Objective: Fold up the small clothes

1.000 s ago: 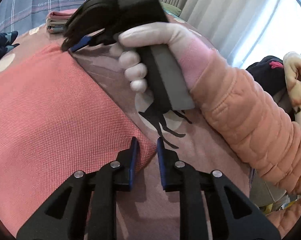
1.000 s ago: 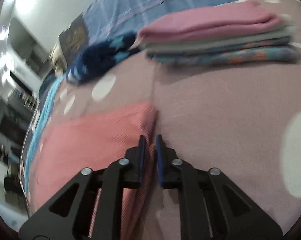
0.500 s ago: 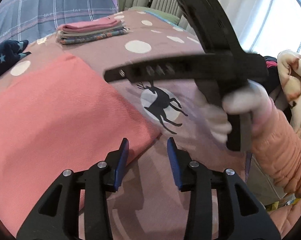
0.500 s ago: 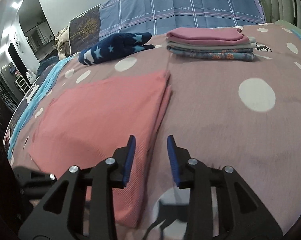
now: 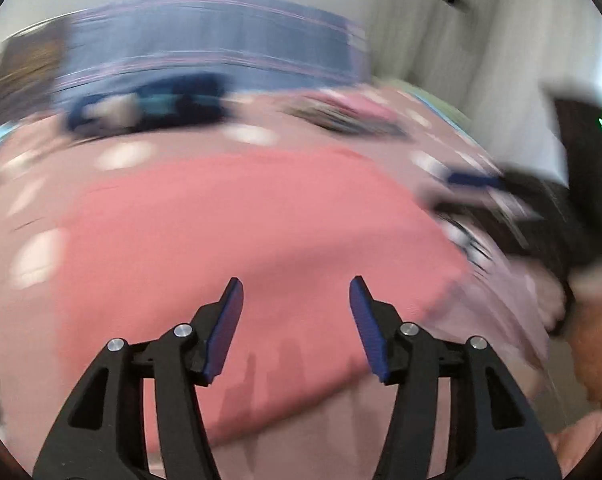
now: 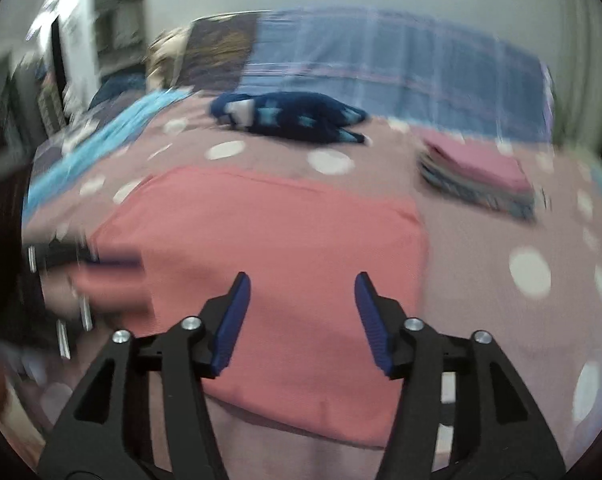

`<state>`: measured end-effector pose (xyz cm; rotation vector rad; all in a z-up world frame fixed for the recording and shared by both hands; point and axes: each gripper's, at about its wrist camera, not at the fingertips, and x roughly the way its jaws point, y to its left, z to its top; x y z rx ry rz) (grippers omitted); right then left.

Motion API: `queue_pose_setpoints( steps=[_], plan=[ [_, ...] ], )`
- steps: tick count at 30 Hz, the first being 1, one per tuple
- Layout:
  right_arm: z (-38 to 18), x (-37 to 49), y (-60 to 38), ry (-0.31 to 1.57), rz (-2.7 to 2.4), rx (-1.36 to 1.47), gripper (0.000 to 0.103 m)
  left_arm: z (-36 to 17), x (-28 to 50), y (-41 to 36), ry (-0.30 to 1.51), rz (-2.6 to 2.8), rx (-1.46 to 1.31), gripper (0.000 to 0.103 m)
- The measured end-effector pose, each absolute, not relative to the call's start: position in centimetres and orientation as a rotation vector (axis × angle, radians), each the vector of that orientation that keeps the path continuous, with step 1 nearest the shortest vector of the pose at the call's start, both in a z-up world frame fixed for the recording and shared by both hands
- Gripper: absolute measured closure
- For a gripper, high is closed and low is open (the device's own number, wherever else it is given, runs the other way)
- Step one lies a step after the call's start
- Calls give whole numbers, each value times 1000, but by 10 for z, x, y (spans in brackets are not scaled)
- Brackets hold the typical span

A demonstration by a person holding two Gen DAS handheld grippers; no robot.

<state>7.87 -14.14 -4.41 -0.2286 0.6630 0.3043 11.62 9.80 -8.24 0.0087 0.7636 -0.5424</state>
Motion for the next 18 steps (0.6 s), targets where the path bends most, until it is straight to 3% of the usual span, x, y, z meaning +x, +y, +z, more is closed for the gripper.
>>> queue_pose_setpoints(
  steps=[1,6,11,18],
  plan=[
    [-47,72,-117,640,343,-297,36,-81,124,124,762,-480,-33,47],
    [-69,49,-24,640,581,-422,36,-81,148,235,758,-291,-246,47],
    [-94,39,49,667,653,-564,36,-97,159,266,778,-315,-358,47],
    [-117,53,78,687,455,-710,36,-116,157,274,811,-393,-402,47]
  ],
)
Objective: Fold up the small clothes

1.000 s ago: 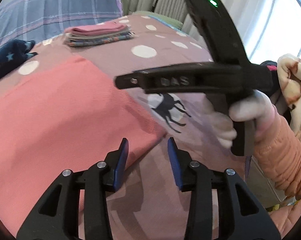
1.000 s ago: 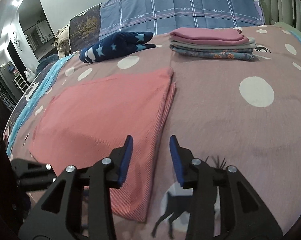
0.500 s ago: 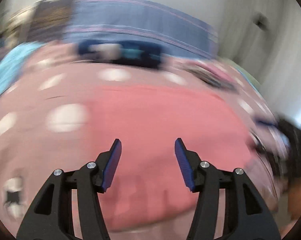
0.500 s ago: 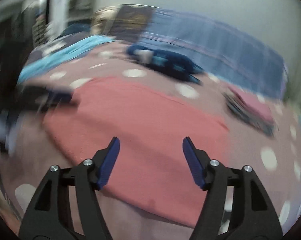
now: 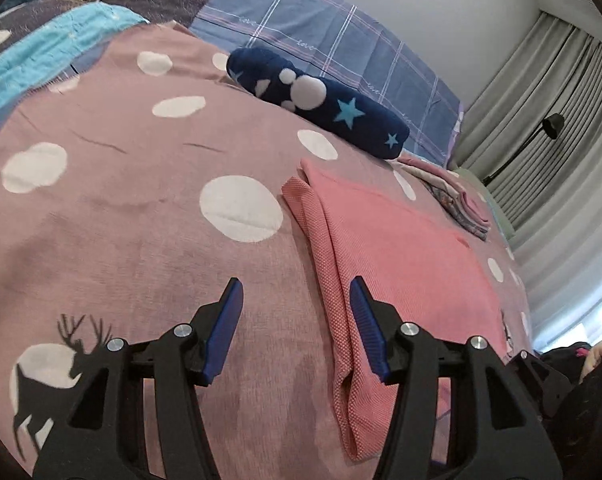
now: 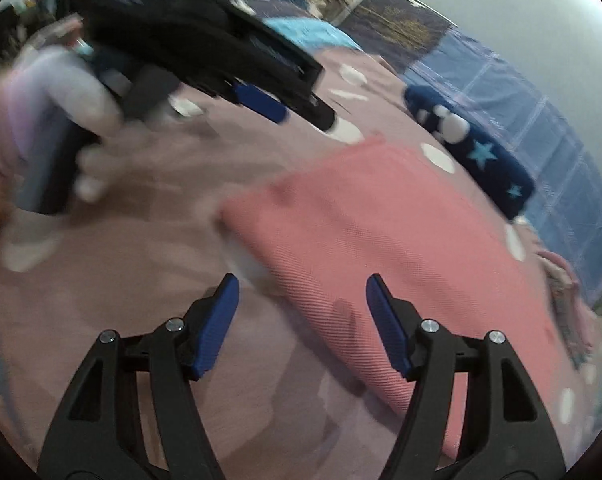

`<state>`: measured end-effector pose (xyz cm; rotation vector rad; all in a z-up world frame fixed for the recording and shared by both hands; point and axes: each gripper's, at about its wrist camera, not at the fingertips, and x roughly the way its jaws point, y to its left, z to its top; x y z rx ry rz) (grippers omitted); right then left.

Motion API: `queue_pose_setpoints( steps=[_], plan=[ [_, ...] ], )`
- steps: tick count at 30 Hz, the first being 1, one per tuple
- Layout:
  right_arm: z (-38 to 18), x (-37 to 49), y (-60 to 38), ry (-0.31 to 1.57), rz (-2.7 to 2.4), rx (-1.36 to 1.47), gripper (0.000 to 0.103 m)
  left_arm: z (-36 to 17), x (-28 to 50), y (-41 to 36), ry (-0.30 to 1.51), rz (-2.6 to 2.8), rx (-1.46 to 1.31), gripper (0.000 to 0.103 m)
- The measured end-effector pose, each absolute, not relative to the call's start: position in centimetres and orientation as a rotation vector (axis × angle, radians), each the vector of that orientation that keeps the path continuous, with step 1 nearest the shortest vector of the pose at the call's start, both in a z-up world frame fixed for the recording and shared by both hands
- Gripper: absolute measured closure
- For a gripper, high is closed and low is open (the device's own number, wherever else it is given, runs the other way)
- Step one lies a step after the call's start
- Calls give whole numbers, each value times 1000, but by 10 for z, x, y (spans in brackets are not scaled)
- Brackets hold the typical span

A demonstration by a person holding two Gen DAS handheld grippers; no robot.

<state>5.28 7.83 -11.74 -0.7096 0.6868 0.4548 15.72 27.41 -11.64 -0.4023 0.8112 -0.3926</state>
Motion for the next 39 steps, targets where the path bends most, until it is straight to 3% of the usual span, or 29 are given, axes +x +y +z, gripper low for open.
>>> queue_pose_setpoints(
  steps=[13,21,25,27,30,31,32,33,39],
  plan=[
    [-129,77,113,630,372,-783,35,-127,166,289,802,-556,-564,46],
    [-128,85,112,656,358,-750,36,-132,245,231,998,-662,-434,42],
    [-129,95,117,656,354,-735,38,-138,275,220,983,-689,-492,42],
    [-131,100,120,655,364,-732,48,-140,284,217,980,-688,-520,46],
    [-132,104,120,663,376,-720,84,-142,287,215,979,-663,-528,60],
    [-130,105,117,661,369,-707,95,-143,289,216,985,-650,-534,73],
    [-127,108,112,664,377,-679,97,-145,290,218,994,-636,-552,84],
    [-124,109,107,665,381,-652,98,-146,291,221,998,-630,-573,86],
    [-85,105,70,603,387,-483,98,-113,285,210,922,-625,-552,88]
  ],
)
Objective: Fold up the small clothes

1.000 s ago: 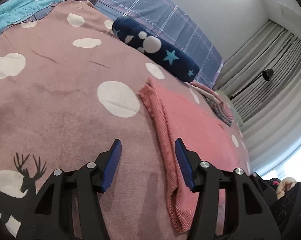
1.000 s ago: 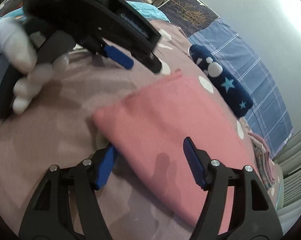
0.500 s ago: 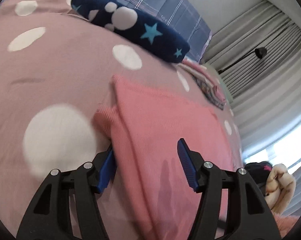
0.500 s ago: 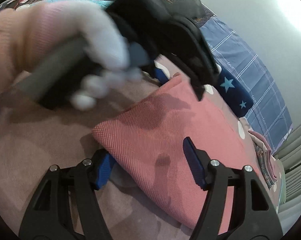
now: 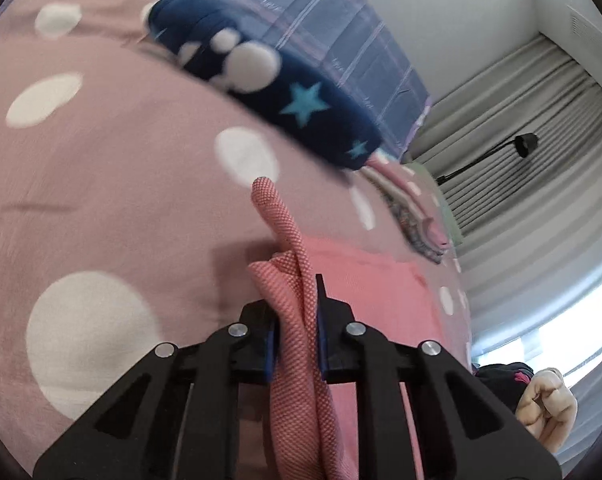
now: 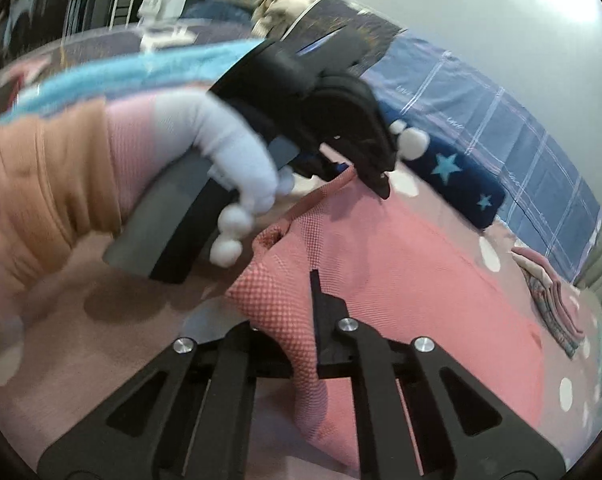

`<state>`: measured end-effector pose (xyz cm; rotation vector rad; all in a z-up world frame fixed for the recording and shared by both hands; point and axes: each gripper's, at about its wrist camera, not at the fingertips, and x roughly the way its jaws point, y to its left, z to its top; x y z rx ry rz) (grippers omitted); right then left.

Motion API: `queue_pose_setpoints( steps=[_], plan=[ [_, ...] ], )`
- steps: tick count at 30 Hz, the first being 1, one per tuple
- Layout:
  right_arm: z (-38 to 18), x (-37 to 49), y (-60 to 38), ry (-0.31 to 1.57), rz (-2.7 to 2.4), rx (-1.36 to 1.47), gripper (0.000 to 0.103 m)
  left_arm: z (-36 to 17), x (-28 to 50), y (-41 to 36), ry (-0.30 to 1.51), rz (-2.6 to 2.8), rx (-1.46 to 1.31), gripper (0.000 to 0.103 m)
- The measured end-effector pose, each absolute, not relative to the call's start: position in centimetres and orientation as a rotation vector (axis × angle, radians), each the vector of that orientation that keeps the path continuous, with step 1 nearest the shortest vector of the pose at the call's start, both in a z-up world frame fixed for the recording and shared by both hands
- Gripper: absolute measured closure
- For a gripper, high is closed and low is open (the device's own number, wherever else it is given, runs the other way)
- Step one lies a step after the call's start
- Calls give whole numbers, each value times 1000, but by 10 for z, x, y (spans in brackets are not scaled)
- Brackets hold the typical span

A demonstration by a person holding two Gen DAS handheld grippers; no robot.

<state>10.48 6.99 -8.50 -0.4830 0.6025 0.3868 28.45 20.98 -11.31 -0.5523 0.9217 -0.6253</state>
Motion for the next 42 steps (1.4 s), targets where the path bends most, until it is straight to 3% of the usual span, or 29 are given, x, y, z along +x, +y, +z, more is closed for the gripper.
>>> queue_pose_setpoints(
  steps=[7,15,32,42],
  plan=[
    [-53,105,3,609,345,-258,98,-72,287,166,901,-643,-467,88],
    [-57,119,-95,722,340,87,98,-55,285,91,912,-642,-392,88],
    [-97,84,-240,760,286,417,98,-63,279,-87,989,-676,-154,90],
    [-118,73,-270,805,289,517,98,-95,274,-155,1038,-621,73,87]
  ],
)
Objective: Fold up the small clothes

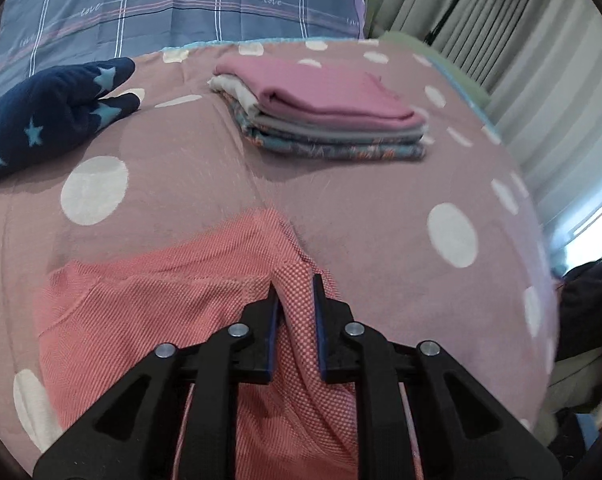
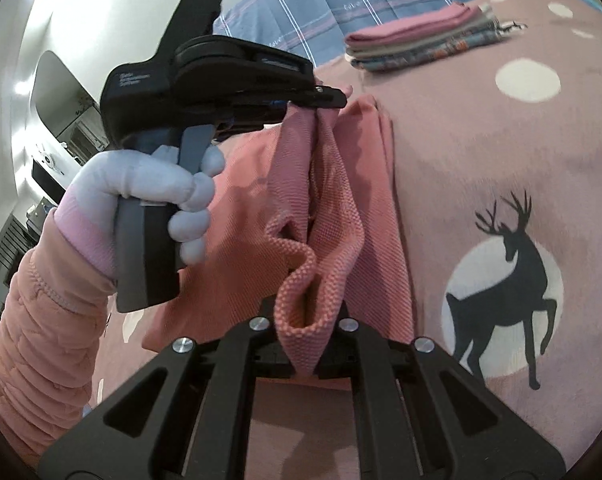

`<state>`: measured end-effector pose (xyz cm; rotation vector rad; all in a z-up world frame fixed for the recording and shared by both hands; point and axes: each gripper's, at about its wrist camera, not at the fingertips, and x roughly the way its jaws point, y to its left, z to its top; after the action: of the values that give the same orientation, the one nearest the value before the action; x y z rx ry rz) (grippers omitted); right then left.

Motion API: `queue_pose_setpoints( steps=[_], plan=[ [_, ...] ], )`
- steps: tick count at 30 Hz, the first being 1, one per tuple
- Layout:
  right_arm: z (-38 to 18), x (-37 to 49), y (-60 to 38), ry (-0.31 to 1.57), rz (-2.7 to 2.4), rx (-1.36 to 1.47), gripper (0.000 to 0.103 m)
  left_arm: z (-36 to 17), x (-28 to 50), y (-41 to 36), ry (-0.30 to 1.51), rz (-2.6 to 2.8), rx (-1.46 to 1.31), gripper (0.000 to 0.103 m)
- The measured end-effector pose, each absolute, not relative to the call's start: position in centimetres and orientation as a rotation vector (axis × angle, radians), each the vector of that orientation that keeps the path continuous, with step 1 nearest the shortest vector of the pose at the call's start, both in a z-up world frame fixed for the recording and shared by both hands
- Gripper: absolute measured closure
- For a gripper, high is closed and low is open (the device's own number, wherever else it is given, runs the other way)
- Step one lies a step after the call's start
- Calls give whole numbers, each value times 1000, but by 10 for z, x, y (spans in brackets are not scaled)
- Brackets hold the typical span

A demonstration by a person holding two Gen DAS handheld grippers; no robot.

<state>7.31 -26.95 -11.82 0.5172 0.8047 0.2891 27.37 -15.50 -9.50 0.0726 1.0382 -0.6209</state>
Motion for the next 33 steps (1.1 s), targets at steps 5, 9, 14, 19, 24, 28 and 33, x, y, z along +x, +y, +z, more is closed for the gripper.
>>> queue_pose_setpoints(
  steps=[5,9,14,19,24,28,33],
  plan=[
    [-121,77,-275,818,304,555,98,-64,258,-148,964,-656,66,68],
    [-122,77,-276,828,305,568,97,-18,220,-122,827,-682,99,48],
    [-125,82,-280,836,305,593,95,-13,150,-63,773,-665,142,37],
    [-124,85,-282,849,310,606,95,-55,85,-21,850,-617,198,34],
    [-118,92,-282,844,304,587,95,-92,55,-6,935,-595,206,34],
    [-110,87,-282,829,304,586,95,-101,74,-5,920,-523,138,34],
    [-98,81,-288,778,288,574,97,-110,92,-16,884,-387,158,34]
  ],
)
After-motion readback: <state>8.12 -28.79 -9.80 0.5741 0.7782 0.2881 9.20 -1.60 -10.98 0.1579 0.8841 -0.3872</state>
